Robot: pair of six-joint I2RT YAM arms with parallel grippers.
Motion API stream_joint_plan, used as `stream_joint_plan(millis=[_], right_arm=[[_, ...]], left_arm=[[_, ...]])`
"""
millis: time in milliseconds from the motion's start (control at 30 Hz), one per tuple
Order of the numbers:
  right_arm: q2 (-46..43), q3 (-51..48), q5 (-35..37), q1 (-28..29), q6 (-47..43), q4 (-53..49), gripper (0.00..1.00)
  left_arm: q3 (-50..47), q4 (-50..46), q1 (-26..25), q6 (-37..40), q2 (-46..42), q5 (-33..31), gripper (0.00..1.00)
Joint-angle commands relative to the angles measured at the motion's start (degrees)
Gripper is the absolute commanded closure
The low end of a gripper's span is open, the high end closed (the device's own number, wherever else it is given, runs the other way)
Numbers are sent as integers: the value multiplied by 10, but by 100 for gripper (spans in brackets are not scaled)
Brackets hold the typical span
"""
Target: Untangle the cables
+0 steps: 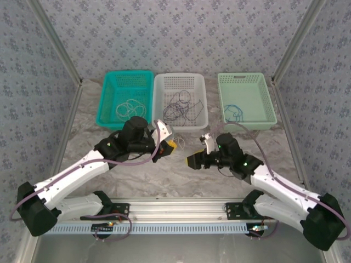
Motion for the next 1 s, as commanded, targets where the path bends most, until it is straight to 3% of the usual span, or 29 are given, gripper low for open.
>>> stream_joint_plan(millis=[0,333,967], right_arm=[[-27,-29,119,26,-34,18,31],[36,-63,255,87,-89,119,32],[201,-30,314,111,-113,309,33]], left_arm=[[26,13,3,-17,7,14,99],[40,13,3,-37,7,21,99],[40,44,3,-74,8,46,99]])
